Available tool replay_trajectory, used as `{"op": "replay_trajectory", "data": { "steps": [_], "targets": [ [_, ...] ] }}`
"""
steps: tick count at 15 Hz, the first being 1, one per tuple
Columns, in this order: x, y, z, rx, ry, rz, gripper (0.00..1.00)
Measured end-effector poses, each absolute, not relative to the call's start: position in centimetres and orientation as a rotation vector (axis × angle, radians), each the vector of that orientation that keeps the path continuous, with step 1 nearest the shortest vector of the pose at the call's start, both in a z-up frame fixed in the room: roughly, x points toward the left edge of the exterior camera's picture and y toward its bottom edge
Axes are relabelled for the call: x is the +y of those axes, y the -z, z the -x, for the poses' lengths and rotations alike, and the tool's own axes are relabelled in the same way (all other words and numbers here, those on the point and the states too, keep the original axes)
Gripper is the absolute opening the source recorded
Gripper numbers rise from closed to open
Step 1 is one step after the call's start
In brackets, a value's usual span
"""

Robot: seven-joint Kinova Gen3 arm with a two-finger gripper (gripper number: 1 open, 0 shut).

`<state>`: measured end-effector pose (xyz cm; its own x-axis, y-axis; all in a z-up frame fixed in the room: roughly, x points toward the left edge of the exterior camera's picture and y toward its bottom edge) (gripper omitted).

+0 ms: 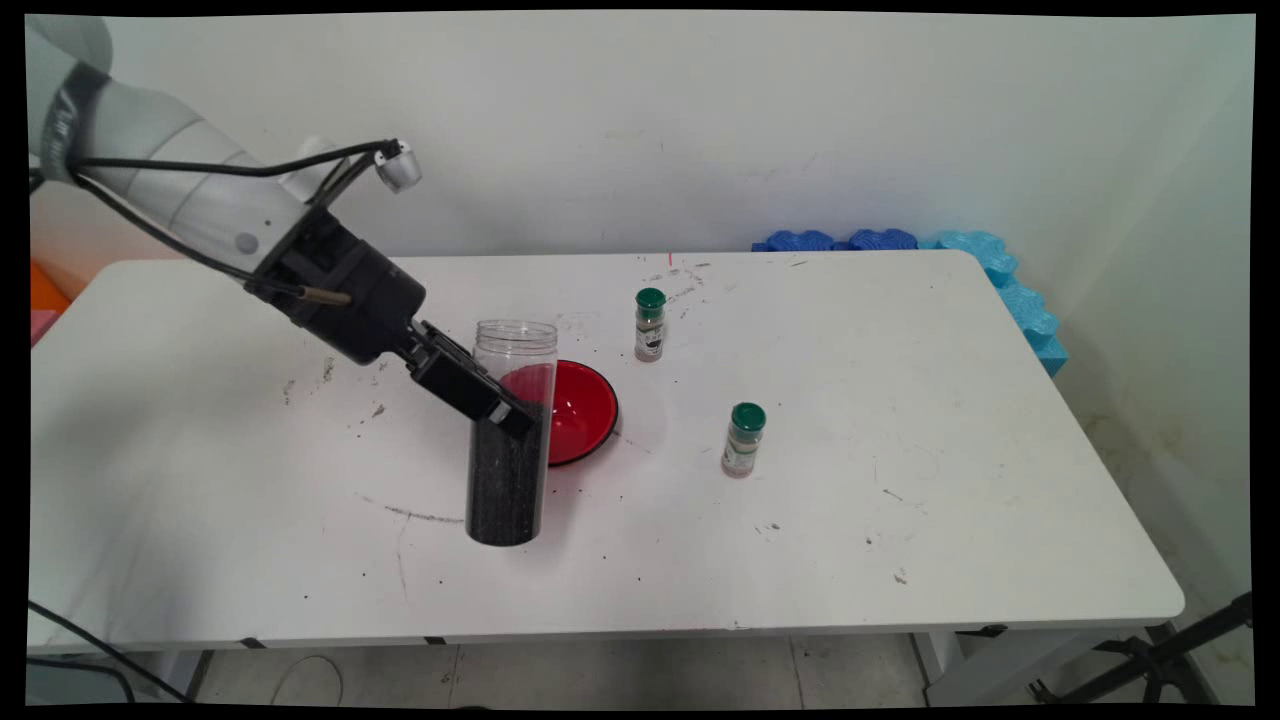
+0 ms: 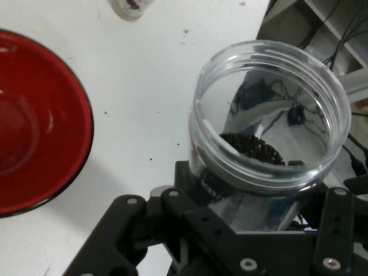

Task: Pour the black seasoning powder in the red bowl

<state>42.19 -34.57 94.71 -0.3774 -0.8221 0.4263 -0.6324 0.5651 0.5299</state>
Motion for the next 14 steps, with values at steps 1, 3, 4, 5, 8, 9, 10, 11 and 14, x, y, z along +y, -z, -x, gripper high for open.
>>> {"op": "replay_trajectory", "data": {
  "steps": [1,3,4,5,8,9,10,11,14],
  "targets": [
    [-34.8,-94.4,-42.3,-2.118,0.379,-1.192,0.00],
    [-35.1,-93.9,-42.5,-2.089,0.405,-1.255,0.00],
    [-35.3,-93.7,-42.5,-2.072,0.419,-1.289,0.00],
    [-35.5,-93.4,-42.6,-2.053,0.434,-1.323,0.00],
    [-35.8,-92.7,-42.8,-1.995,0.482,-1.421,0.00],
    [-35.9,-92.6,-42.9,-1.975,0.497,-1.449,0.00],
    [-36.1,-92.3,-43.0,-1.950,0.515,-1.481,0.00],
    [-36.2,-92.1,-43.1,-1.923,0.535,-1.512,0.00],
    [-36.5,-91.7,-43.2,-1.822,0.614,-1.609,0.00]
  ]
}}
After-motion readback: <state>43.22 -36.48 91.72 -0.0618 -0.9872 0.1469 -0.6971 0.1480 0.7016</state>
